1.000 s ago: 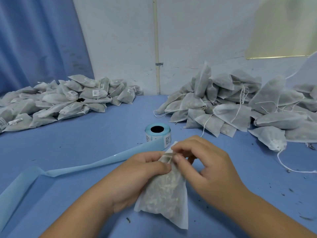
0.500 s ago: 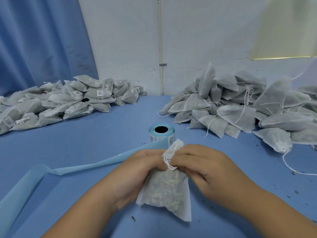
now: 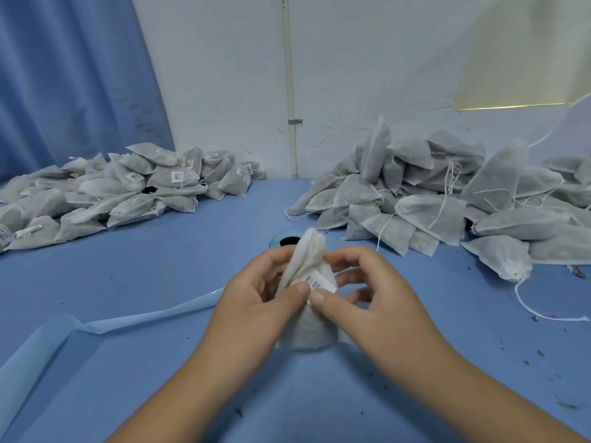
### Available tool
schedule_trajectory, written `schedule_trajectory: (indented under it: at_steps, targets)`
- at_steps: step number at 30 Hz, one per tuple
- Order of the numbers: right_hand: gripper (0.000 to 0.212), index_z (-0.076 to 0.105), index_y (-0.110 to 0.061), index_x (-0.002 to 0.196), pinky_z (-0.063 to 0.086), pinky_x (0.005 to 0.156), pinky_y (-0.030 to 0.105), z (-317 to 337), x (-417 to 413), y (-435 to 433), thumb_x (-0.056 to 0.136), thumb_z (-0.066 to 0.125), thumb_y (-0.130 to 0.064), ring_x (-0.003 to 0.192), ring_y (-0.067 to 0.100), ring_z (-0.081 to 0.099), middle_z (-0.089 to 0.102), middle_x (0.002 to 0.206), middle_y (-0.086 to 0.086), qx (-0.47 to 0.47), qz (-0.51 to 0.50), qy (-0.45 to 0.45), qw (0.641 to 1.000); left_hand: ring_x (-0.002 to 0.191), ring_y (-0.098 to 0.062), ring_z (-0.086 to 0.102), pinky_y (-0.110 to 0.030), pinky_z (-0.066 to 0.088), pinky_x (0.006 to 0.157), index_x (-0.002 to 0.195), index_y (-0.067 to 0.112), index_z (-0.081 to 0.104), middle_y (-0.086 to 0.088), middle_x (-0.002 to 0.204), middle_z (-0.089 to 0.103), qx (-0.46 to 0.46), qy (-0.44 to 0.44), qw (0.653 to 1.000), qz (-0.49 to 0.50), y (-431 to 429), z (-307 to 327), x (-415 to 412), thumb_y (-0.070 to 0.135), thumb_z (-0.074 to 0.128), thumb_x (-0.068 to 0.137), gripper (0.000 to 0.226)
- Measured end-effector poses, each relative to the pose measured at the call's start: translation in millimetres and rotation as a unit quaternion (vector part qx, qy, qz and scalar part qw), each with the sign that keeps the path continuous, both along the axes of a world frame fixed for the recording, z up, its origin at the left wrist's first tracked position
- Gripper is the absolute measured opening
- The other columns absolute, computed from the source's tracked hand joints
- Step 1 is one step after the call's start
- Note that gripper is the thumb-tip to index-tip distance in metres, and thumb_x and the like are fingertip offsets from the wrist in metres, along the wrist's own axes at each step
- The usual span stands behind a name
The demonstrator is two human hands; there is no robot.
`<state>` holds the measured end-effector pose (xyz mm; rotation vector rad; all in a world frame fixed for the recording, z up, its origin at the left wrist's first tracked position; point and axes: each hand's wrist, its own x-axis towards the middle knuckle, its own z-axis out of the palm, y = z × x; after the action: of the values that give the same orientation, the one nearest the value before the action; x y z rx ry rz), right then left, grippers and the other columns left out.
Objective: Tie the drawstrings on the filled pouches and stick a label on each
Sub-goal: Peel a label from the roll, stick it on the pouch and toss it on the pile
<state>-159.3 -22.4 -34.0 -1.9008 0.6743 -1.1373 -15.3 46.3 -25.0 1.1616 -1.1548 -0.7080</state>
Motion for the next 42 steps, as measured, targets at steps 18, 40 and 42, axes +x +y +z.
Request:
schedule_trajectory:
  at_steps: [18,40,42]
  targets:
    - [0.019,0.068,-0.034,0.091,0.052,0.074,0.027,2,-3,-2,0.082,0.074,-0.018,0.076,0.007,0.061,0.068,0.085,-0.015,0.012,0.042,0.035,0.998,0.074,-0.007,0.062,-0.021,0.048,0.066,0.082,0.018,0.073,0.012,0.075,0.069,-0.078,-0.362,0.916,0.153,2,-7,7,0.031,0.066,0.080,0.015]
    - [0.008,0.070,-0.025,0.089,0.055,0.082,0.038,-2,-3,-5,0.084,0.072,-0.019,0.090,0.024,0.070,0.073,0.093,0.003,0.199,0.113,-0.003,0.974,0.065,-0.011,0.060,-0.019,0.048,0.060,0.077,0.017,0.072,0.000,0.072,0.070,-0.029,-0.059,0.996,0.066,-3,-10,3,0.031,0.065,0.079,0.016]
    - [0.005,0.071,-0.024,0.085,0.054,0.078,0.033,-3,-1,-3,0.088,0.067,-0.026,0.085,0.020,0.069,0.073,0.087,-0.002,0.194,0.083,-0.005,0.977,0.065,-0.012,0.060,-0.021,0.049,0.059,0.078,0.020,0.073,0.000,0.072,0.070,-0.023,-0.074,0.995,0.069,-3,-11,3,0.026,0.067,0.086,0.012]
